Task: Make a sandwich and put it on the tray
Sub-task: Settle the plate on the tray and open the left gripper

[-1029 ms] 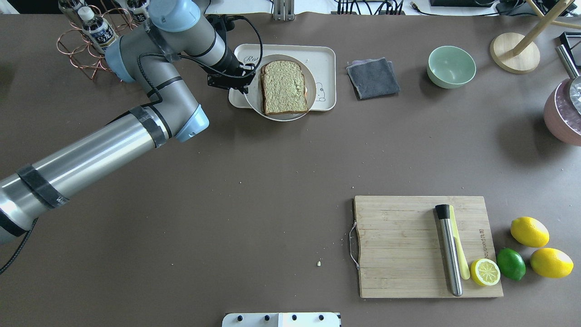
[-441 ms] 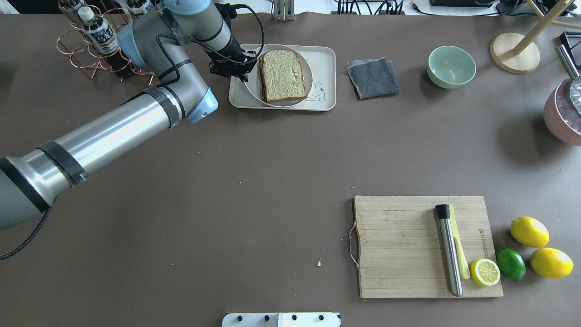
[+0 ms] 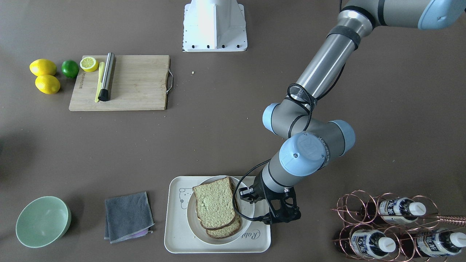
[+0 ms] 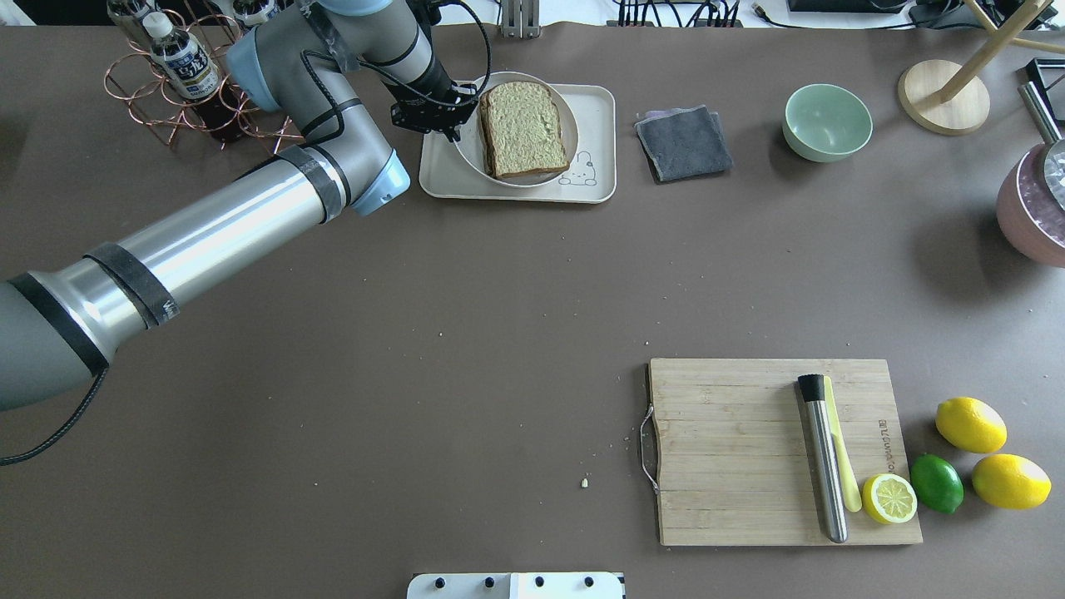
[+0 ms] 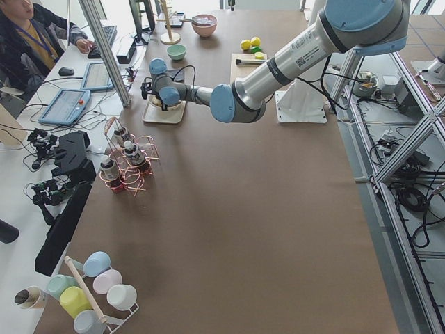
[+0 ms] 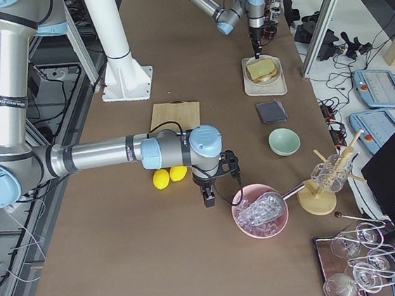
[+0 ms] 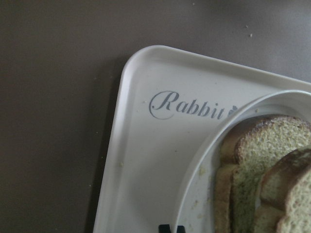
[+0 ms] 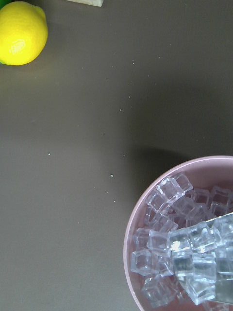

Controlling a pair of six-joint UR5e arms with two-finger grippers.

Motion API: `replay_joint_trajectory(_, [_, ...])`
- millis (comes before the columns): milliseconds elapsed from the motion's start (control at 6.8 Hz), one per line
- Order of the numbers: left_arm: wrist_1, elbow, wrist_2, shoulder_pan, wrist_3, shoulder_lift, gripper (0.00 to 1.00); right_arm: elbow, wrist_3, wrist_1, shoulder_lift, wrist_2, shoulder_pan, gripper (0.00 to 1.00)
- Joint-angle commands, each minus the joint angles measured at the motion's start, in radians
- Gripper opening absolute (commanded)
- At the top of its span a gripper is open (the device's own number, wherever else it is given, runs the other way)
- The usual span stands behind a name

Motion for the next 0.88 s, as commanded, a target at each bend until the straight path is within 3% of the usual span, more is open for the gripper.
replay_joint_trajectory(0, [-0.02,0.023,0.007,0.001,-0.022,-0.009,0.0,-0.001,0.0,0.0,-0.001,0.001,-0.002,1.0])
replay_joint_trajectory(441, [-0.035,0.03,0.036,0.02,-0.036,-0.008,0.0,-0.001,0.003,0.0,-0.001,0.001,-0.002,1.0])
replay_joint_trajectory(588, [-0.036,0.03,0.039,0.02,-0.036,-0.008,0.03,-0.001,0.006,0.0,-0.001,0.001,-0.002,1.0])
replay_joint_trajectory(735, [-0.035,0.032,0.042,0.02,-0.036,-0.008,0.14,-0.001,0.008,0.0,-0.001,0.001,-0.003,1.0])
